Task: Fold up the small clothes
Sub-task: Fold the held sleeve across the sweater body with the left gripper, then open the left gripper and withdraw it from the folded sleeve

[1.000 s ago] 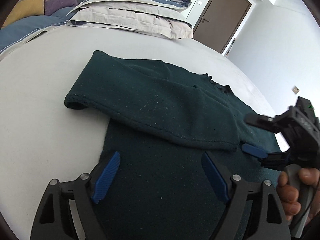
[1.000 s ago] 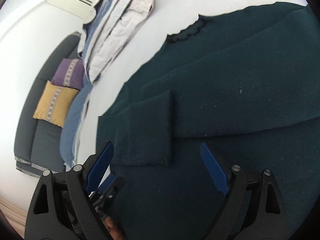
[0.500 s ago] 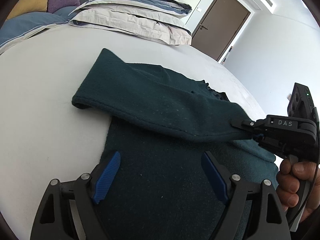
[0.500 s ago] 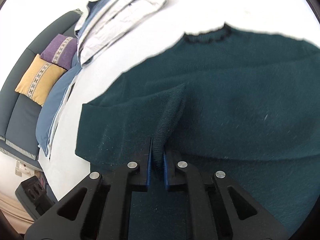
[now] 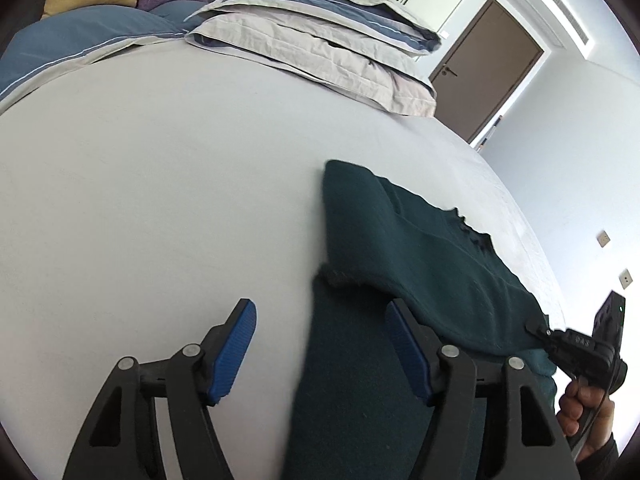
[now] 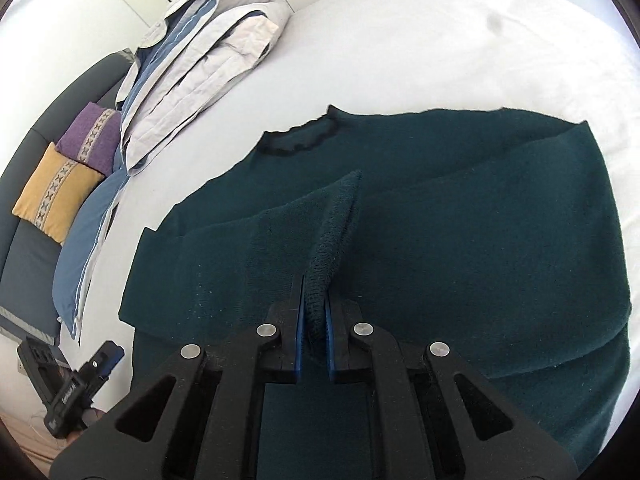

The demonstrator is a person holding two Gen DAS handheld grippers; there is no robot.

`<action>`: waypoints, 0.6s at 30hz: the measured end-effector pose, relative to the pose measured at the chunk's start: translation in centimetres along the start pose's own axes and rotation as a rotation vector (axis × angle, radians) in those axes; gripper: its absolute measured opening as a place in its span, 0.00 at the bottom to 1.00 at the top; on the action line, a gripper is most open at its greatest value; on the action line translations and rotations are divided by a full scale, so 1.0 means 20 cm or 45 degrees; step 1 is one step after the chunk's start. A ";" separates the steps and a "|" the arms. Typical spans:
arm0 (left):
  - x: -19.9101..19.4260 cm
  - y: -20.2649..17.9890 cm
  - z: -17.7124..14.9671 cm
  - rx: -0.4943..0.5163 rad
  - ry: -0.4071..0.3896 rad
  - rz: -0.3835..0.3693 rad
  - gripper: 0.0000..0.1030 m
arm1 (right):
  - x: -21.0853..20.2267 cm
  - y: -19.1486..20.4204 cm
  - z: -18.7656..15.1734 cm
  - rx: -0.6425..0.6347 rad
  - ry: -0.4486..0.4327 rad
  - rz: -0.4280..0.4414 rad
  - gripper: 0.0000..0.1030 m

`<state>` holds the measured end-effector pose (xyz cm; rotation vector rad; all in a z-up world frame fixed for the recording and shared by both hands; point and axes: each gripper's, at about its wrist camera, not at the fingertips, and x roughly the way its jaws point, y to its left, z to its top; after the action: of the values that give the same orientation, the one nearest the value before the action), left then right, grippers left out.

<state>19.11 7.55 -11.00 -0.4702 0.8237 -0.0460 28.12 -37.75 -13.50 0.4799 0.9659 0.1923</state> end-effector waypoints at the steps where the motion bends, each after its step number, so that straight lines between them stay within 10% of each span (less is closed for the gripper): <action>1: 0.01 0.01 0.05 0.005 0.004 0.019 0.67 | 0.00 -0.03 0.00 0.010 -0.005 0.005 0.07; 10: 0.29 -0.09 0.31 0.121 0.115 0.116 0.67 | 0.11 -0.10 0.03 -0.031 -0.006 -0.045 0.07; 14: 0.45 -0.16 0.28 0.211 0.216 0.194 0.37 | 0.12 -0.12 0.04 -0.019 -0.014 -0.056 0.07; 18: 0.47 -0.16 0.23 0.287 0.169 0.230 0.31 | 0.15 -0.14 0.02 -0.025 0.008 -0.071 0.07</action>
<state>29.26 4.35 -13.51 -0.1802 0.9758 -0.0029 29.98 -39.24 -16.76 0.4344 0.9813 0.1531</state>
